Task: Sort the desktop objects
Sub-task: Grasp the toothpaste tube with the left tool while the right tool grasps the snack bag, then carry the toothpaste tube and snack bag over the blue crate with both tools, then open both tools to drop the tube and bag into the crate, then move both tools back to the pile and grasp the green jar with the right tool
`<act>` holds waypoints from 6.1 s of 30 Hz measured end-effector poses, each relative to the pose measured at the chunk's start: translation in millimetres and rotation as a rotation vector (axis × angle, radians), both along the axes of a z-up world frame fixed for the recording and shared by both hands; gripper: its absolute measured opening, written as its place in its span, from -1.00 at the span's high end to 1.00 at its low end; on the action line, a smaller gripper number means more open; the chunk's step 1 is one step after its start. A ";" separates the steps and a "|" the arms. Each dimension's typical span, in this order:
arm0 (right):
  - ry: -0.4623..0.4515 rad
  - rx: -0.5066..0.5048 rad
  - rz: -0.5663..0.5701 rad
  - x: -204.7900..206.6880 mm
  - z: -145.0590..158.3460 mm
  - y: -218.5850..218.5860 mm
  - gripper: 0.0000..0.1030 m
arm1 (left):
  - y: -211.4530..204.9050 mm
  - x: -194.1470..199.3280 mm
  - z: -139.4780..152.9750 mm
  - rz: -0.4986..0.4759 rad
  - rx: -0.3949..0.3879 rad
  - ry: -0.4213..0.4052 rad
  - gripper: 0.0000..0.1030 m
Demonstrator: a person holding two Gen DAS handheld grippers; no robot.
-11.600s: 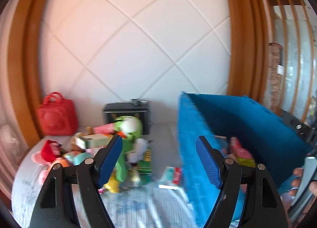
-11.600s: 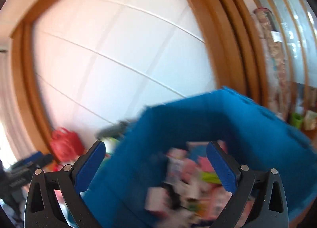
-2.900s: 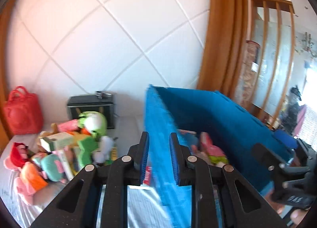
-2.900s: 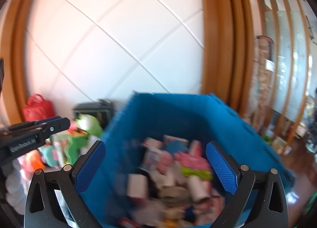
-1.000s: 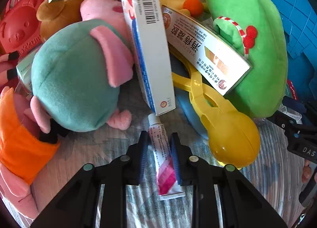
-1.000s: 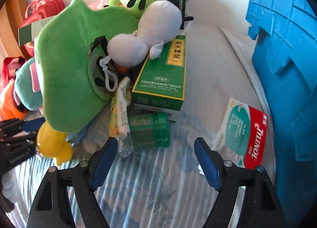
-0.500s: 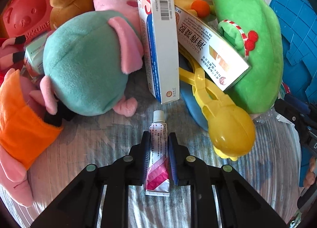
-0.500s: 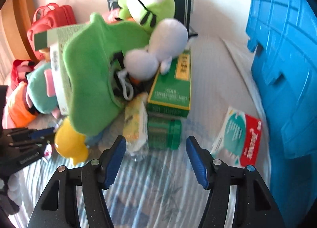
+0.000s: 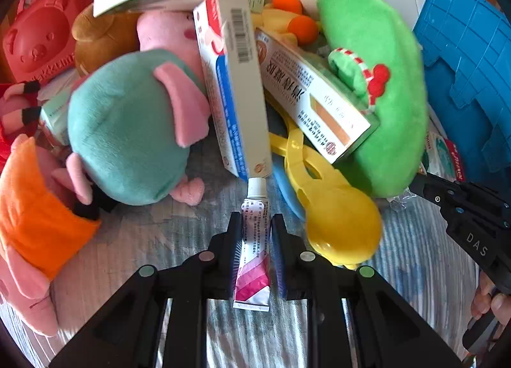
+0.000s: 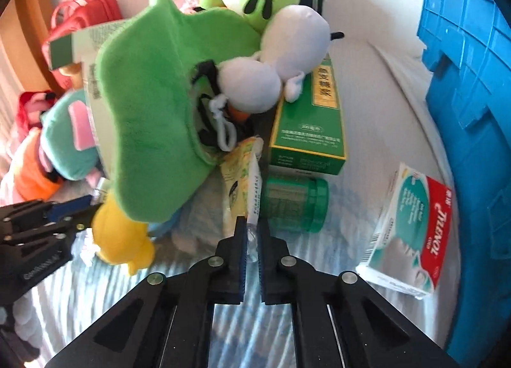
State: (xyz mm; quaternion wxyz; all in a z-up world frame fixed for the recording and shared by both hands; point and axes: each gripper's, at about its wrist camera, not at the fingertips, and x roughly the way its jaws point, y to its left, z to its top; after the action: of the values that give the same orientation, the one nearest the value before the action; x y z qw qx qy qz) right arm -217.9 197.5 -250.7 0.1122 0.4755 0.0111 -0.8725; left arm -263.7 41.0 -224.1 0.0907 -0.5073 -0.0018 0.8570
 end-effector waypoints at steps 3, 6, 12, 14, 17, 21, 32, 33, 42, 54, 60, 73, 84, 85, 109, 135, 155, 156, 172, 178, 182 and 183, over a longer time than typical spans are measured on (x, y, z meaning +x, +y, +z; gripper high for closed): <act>0.024 -0.013 -0.002 8.5 12.6 1.1 0.89 | 0.1 5.2 16.9 0.008 0.011 0.035 0.64; 0.060 -0.027 -0.001 21.9 30.9 2.3 0.89 | -4.5 15.8 38.4 0.004 0.003 0.096 0.64; 0.189 -0.018 0.022 53.3 79.7 -4.9 0.89 | -25.6 39.0 80.2 0.009 -0.012 0.221 0.64; 0.247 -0.016 0.027 69.1 103.1 -6.5 0.89 | -8.6 50.6 97.3 0.016 -0.016 0.258 0.64; 0.340 -0.014 0.038 97.1 137.3 -7.4 0.89 | -9.4 81.5 121.8 0.021 -0.019 0.321 0.64; 0.456 -0.016 0.042 133.8 175.9 -7.7 0.89 | -4.9 119.7 150.3 0.008 -0.014 0.403 0.64; 0.702 0.022 -0.087 214.1 262.7 43.8 0.89 | 76.7 162.8 224.2 -0.156 0.044 0.561 0.64; 0.717 0.031 -0.109 219.3 269.2 52.7 0.89 | 87.7 164.3 231.1 -0.172 0.054 0.573 0.64; 0.803 0.175 -0.382 261.5 300.7 158.1 0.89 | 206.2 185.2 289.4 -0.333 0.161 0.656 0.64; 0.670 0.295 -0.556 259.4 272.1 265.1 0.89 | 333.9 196.9 285.9 -0.453 0.134 0.525 0.64; 0.616 0.346 -0.594 251.4 257.7 288.9 0.89 | 357.3 199.1 277.5 -0.476 0.105 0.495 0.64; 0.562 0.342 -0.606 245.9 245.5 315.3 0.88 | 370.6 195.4 266.5 -0.465 0.051 0.423 0.51; 0.591 0.336 -0.621 258.7 251.1 313.8 -0.38 | 362.5 198.5 267.9 -0.447 0.059 0.447 0.02; 0.597 0.339 -0.626 260.1 251.8 313.6 -0.57 | 361.5 198.2 268.3 -0.445 0.062 0.446 0.02; 0.821 0.274 -0.427 267.9 290.1 195.5 -1.00 | 191.2 179.1 268.6 -0.188 0.132 0.539 0.01; 0.426 -0.021 -0.090 120.2 168.2 28.6 -1.00 | -2.2 57.5 95.9 0.130 0.018 0.163 0.01; 0.102 -0.055 -0.163 22.5 23.9 31.8 -1.00 | 38.3 -3.6 -9.7 0.019 0.049 -0.055 -0.03; 0.093 -0.062 -0.169 19.0 19.6 33.5 -1.00 | 38.7 -5.6 -11.1 0.027 0.056 -0.062 -0.03; 0.014 -0.064 -0.178 -17.4 -15.8 33.1 -0.50 | 51.2 -7.4 -30.6 -0.009 -0.013 -0.072 -0.03; 0.000 -0.038 -0.179 -27.9 -26.4 27.6 -0.11 | 56.0 -8.4 -31.2 -0.009 -0.013 -0.069 -0.03; 0.019 -0.019 -0.154 -25.7 -22.8 21.9 0.08 | 60.7 -3.0 -24.1 -0.018 -0.020 -0.042 -0.03; 0.027 -0.016 -0.149 -23.3 -19.4 21.1 0.09 | 62.3 0.1 -19.1 -0.022 -0.025 -0.028 -0.02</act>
State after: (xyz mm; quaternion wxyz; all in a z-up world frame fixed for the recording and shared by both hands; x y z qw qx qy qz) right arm -241.2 218.6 -270.1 0.0504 0.4622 -0.0298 -0.8848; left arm -263.5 103.4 -243.2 0.0938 -0.5201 0.0132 0.8488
